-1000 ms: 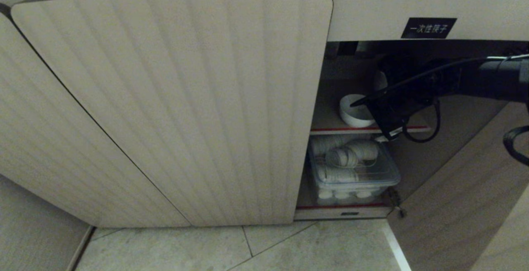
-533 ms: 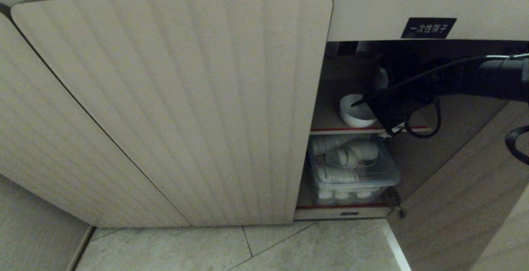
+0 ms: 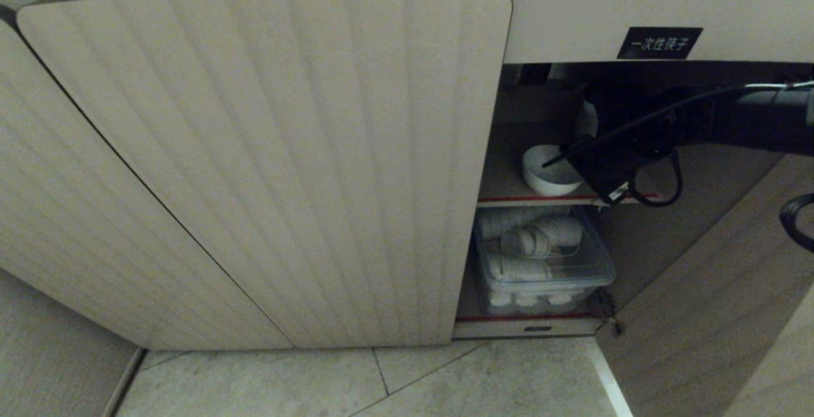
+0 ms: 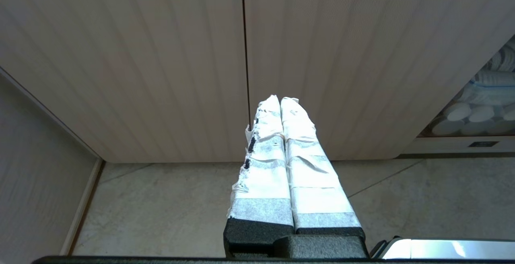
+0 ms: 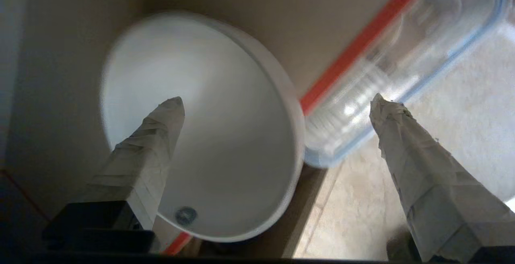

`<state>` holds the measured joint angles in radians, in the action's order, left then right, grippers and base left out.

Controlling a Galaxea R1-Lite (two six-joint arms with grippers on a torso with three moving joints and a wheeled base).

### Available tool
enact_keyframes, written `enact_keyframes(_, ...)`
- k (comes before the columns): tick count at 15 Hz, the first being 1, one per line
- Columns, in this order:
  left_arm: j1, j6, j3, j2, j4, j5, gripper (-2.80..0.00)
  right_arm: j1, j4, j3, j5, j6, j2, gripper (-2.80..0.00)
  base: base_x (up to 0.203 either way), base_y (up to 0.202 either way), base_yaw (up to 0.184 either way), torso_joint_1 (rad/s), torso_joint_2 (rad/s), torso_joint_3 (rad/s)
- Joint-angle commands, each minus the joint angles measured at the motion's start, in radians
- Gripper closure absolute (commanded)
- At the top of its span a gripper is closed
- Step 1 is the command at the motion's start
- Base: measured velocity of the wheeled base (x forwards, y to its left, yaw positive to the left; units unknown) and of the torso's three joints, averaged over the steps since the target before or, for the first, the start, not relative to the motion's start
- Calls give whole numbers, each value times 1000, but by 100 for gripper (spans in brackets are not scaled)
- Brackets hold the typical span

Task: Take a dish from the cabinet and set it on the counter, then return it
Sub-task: Put it back into the cabinet

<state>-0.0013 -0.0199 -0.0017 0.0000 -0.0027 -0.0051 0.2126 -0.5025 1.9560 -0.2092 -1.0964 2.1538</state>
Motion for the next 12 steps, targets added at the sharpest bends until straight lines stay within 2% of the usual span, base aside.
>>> enact_keyframes(1,0,0,0,0,0,-1,0,1,4,0,-20,21,-1,-280,0,0,0,0,0,0)
enact_keyframes(5,0,0,0,0,0,-1,0,2,39,-4,-25,76,-4,-280,0,0,0,0,0,0)
enact_keyframes(12,0,0,0,0,0,-1,0,7,53,-6,-81,171,-9,-280,0,0,0,0,0,0)
